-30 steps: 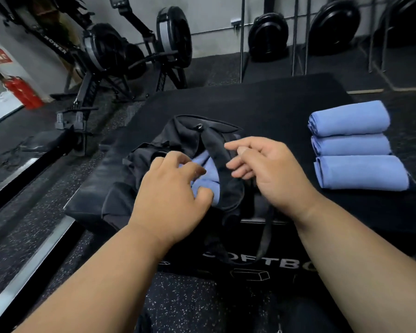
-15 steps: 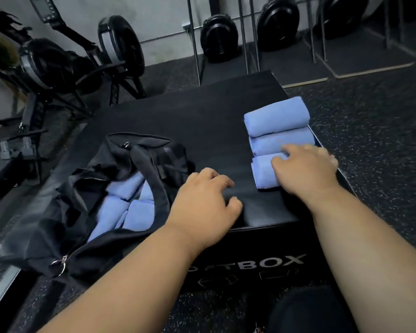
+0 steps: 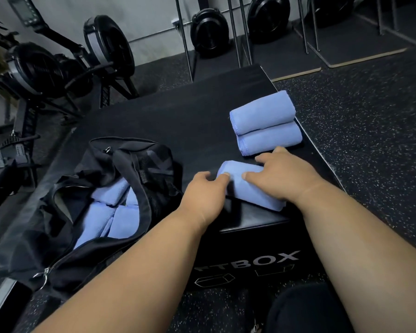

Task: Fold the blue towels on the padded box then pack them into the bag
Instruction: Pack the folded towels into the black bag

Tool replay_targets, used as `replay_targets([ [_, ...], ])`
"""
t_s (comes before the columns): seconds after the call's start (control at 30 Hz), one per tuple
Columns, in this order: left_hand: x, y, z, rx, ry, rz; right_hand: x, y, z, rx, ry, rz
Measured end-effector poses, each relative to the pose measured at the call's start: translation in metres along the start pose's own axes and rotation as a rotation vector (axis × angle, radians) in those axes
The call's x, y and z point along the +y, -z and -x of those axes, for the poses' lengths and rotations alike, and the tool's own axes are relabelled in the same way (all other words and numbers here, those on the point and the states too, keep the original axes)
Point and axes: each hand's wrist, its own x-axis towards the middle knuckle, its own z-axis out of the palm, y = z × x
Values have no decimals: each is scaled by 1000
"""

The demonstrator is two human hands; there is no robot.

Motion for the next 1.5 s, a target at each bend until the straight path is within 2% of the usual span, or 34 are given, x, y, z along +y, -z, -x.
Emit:
replay_targets([
  [0.17,0,-1,3,-60,17,255,-6,-5,-2,-58,31,-13],
  [0.3,-3,5,13,-75,10,381,-14,-13,-3,-110,41,-241],
  [0.37,-5,17,24,8,-73,350,-20,-17,-4,-78,89,-404],
  [0.5,-8,48,47,272,-337,250,-52,-15,9,-14,284,-752],
  [0.57,-10,66,57,336,-353,329,-71,-15,19,-69,331,-947],
  [0.67,-19,89,71,305,-314,487,-100,-22,33,-177,394,-1114],
  [0.83,-40,122,90,295,-280,598,-142,-30,48,-276,400,-1164],
  [0.97,-61,156,95,284,-279,584,-170,-37,58,-361,438,-1123],
  [1.07,-89,192,84,418,-345,333,-189,-49,58,-290,463,-1037],
  [1.17,-116,228,69,541,-297,-126,-208,-59,55,-161,460,-915],
  [1.27,-131,253,56,437,-144,-494,-223,-68,53,-108,394,-888],
  [1.37,-132,265,39,324,-154,-711,-235,-74,51,-117,347,-904],
  [1.43,-132,274,23,339,-201,-806,-243,-76,50,-145,350,-917],
  [1.5,-126,286,13,398,-230,-756,-251,-79,48,-187,359,-918],
])
